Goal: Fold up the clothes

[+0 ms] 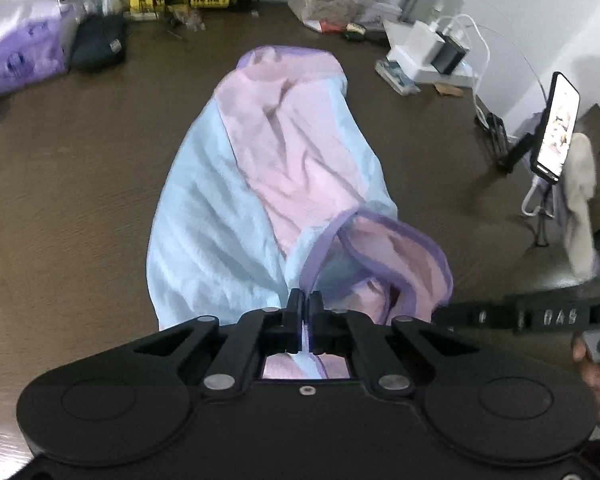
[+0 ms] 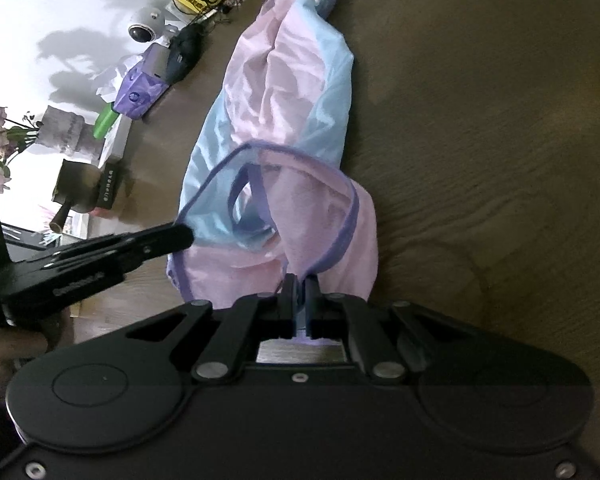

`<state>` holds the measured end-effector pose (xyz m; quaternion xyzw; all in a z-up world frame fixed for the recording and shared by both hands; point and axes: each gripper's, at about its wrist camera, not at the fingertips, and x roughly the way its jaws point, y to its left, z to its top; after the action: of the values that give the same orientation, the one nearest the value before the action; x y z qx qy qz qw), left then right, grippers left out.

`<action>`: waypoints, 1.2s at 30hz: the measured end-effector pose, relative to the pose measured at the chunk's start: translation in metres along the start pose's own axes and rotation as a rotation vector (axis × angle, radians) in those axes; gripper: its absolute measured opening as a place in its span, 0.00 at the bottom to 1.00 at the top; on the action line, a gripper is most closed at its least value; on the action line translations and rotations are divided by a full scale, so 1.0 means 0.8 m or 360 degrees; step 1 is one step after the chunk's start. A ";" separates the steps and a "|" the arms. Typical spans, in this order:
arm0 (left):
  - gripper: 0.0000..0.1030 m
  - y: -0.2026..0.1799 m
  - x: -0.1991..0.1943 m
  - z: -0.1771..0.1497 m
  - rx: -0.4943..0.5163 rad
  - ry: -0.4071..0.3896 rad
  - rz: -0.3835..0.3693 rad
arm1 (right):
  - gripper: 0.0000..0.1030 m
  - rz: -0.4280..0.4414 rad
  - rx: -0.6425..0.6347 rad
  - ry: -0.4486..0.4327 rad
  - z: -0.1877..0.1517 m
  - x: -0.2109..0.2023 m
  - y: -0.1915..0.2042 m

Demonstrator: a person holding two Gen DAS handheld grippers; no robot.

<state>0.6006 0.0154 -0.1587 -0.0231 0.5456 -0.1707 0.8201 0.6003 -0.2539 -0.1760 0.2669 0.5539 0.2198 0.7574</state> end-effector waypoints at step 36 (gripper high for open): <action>0.11 -0.044 0.012 -0.040 -0.0160 -0.0070 0.0105 | 0.04 -0.0196 -0.0042 -0.0307 -0.029 -0.051 -0.011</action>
<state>0.5659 -0.0164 -0.1726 -0.0501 0.5357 -0.1155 0.8349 0.5665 -0.2827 -0.1582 0.2423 0.4909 0.1535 0.8226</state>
